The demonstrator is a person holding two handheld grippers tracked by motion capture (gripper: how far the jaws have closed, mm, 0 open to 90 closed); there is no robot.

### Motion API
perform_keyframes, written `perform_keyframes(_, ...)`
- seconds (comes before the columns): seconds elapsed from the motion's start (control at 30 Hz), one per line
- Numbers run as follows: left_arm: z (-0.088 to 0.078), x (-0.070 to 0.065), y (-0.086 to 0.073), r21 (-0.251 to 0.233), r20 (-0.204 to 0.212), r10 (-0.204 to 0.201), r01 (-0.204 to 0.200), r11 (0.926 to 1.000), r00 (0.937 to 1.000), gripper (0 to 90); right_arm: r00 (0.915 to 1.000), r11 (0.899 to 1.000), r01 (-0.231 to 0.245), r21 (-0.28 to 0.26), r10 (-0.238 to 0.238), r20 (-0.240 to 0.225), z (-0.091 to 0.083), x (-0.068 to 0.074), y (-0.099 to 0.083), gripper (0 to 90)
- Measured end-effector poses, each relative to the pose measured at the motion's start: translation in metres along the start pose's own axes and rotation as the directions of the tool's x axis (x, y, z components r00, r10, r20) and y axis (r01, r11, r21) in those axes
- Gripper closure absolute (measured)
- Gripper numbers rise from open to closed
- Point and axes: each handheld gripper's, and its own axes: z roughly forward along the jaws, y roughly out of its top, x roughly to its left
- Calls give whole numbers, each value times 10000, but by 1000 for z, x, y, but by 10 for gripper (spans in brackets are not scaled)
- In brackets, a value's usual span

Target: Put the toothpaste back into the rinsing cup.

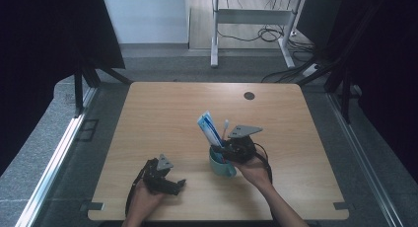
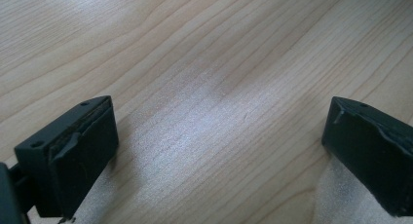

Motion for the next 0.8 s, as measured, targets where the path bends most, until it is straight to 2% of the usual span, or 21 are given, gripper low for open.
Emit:
perform_keyframes(0.37, 0, 0, 0, -48, -12, -42, 42, 10000, 10000, 0, 9999, 9994, 16, 338, -13, -111, 0, 0, -4, 681)
perform_keyframes(0.53, 0, 0, 0, 7, 2, 11, -11, 10000, 10000, 0, 10000, 9974, 68, 711, -63, -60, 2, -1, -9, 672)
perform_keyframes(0.8, 0, 0, 0, -44, -5, -50, 50, 10000, 10000, 0, 9999, 9970, -121, 760, 121, 14, 1, -4, -10, 664)
